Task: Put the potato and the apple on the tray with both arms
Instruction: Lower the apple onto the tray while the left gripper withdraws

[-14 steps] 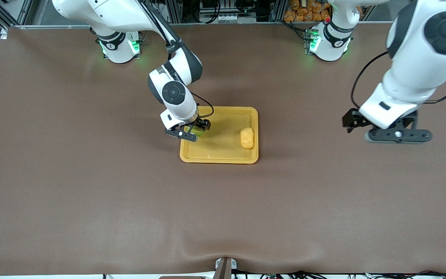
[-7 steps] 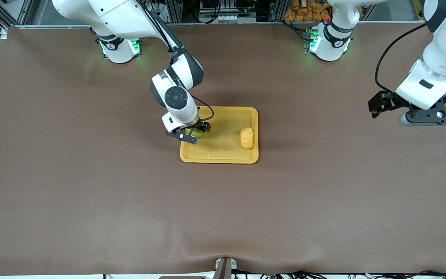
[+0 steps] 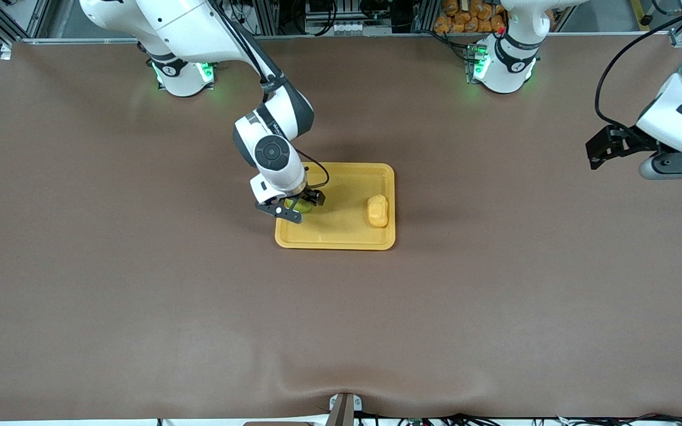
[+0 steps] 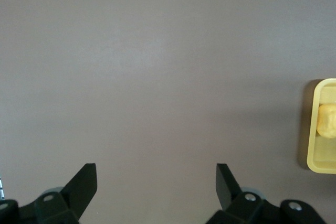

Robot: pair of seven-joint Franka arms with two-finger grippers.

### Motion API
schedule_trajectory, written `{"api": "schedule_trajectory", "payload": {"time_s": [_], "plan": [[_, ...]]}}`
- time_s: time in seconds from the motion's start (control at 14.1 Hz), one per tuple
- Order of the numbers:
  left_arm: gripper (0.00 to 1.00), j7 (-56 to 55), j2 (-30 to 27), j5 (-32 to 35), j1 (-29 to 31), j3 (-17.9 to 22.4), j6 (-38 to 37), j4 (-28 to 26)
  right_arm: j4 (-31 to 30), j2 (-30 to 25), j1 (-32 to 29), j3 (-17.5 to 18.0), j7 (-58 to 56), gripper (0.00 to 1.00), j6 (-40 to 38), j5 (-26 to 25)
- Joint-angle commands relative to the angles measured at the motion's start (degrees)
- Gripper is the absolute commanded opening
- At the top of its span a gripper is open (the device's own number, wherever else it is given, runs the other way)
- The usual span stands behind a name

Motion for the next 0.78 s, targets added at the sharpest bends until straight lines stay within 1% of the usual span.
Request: {"api": "schedule_trajectory", "payload": {"time_s": [0.0,0.21,0.28,0.5,0.71], "plan": [[1.00,4.16,-2.97,-1.40,-2.71,4.62,-2.04,-0.35,1.56,-0.42,0.42,-0.64,0.07,1.00,-3.71,0.58],[1.00,4.79,-4.64,-3.77,-7.54,11.13,-4.06,-0.87,2.34,-3.06,-0.37,-1.08,-0.55,1.00,-9.70,0.48],[1.00,4.71,-5.34,-4.65,-7.99,12.02,-4.42,-1.48,3.57,-3.07,-0.46,-1.08,-0.46,1.00,-11.02,0.48],[1.00,4.71,-6.32,-5.88,-7.91,12.20,-5.91,-2.19,8.83,-3.33,-1.60,-1.08,0.06,1.00,-17.86,0.48],[1.00,4.71,-6.32,-6.85,-7.47,12.11,-6.35,-2.28,17.44,-3.77,-4.50,-1.08,-0.46,1.00,-27.26,0.57]]}}
